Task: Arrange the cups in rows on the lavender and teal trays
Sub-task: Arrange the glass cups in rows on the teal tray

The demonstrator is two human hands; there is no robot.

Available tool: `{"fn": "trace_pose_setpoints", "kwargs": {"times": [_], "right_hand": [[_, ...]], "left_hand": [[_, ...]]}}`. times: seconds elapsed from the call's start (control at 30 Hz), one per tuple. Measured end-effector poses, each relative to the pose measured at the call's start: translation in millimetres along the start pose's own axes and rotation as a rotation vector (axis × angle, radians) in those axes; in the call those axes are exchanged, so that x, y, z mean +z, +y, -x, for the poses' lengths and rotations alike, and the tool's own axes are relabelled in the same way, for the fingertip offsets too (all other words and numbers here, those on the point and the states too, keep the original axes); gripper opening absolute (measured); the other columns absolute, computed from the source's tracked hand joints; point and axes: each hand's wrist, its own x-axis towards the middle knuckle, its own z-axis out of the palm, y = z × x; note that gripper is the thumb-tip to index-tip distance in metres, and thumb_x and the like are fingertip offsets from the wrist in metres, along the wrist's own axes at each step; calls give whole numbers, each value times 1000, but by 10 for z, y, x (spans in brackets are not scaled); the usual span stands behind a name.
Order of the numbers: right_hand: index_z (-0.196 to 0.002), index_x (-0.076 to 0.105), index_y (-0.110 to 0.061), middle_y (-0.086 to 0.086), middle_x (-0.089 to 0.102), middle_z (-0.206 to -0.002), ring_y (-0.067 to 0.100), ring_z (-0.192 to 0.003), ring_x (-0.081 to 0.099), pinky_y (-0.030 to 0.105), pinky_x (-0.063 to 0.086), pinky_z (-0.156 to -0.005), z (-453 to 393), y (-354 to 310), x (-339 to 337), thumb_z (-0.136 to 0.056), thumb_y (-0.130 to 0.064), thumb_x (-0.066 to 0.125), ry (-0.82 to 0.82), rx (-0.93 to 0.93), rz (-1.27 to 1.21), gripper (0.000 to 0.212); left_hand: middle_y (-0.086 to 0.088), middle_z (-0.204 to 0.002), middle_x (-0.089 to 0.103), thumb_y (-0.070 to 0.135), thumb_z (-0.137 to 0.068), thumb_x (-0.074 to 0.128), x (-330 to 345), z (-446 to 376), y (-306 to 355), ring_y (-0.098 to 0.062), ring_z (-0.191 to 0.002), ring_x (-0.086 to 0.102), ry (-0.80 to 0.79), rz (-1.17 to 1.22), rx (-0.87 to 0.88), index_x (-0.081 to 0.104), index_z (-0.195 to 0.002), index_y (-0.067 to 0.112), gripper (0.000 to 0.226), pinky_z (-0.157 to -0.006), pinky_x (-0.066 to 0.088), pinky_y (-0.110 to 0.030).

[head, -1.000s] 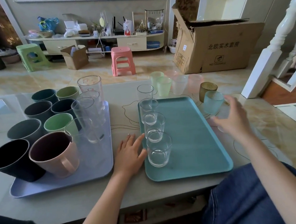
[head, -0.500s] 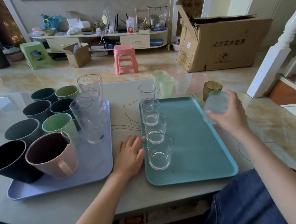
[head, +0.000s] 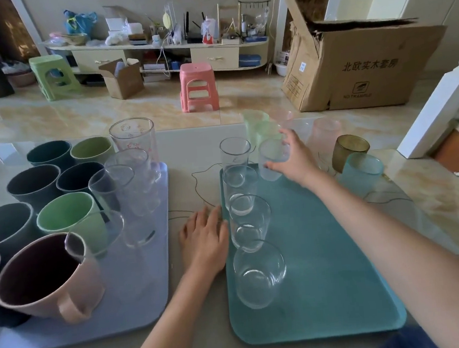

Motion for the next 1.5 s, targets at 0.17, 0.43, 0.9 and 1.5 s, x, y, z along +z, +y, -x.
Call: {"fn": "trace_pose_setpoints", "kwargs": {"times": [0.17,0.43,0.9,1.5], "right_hand": [[-147,20,-20,11,31,-150,25,-138,31,31,29,-107,-46,28,125,-74,-29,78,-65,12,21,94],[-142,33,-11,13,42,-142,31,-129,38,35,27,-107,493,273,-757,-75,-25,77,293,-105,303,81],[-144,25,-13,24,40,-138,36,-127,39,39,36,-100,536,767,-1031,-79,-28,73,227,343,274,83],[-139,34,-18,3,43,-141,19,-131,39,17,26,-99,671,38,-151,-75,-21,77,-21,-96,56,78]], "left_hand": [[5,-156,23,48,-90,16,6,-3,4,-17,-144,16,8,-33,-6,30,-143,38,55,-114,13,-41],[1,-136,42,52,-78,14,-24,-92,41,-22,-129,30,18,-41,15,45,-127,31,62,-105,23,-42],[0,-126,47,50,-80,26,-7,-162,31,-23,-121,33,65,-14,-10,53,-118,28,51,-99,26,-40],[-1,-122,51,50,-81,27,-1,-144,42,-23,-119,37,109,-12,-9,56,-115,25,52,-99,29,-40]]}}
